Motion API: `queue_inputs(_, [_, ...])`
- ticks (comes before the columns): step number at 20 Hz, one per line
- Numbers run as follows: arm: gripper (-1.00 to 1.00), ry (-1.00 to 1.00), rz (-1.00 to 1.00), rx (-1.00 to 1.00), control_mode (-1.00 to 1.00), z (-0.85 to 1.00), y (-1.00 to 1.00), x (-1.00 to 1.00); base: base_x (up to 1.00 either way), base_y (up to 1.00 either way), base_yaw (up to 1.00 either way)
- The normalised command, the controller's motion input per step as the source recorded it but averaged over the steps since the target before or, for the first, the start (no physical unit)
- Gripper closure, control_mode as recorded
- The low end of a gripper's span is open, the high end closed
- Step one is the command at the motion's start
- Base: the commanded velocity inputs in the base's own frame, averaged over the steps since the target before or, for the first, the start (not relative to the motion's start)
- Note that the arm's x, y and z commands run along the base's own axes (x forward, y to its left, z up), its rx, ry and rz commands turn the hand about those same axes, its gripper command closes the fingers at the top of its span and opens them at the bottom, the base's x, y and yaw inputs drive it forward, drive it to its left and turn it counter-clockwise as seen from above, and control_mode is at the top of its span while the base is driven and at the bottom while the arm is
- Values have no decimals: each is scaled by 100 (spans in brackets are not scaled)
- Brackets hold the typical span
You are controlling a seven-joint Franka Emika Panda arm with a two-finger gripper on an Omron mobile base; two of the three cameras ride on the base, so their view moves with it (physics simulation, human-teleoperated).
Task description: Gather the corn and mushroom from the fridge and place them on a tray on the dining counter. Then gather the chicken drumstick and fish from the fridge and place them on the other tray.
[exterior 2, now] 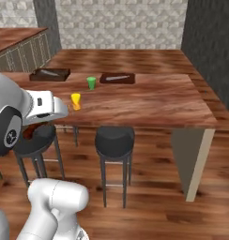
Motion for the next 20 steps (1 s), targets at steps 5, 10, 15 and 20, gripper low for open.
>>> queue_inputs(5, [100,0,0,0,100,0,0,0,-1,-100,0])
queue_inputs(10, [100,0,0,0,100,0,0,0,-10,-100,0])
queue_inputs(15, [100,0,0,0,100,0,0,0,0,-100,0])
queue_inputs(20, [100,0,0,0,100,0,0,0,1,-100,0])
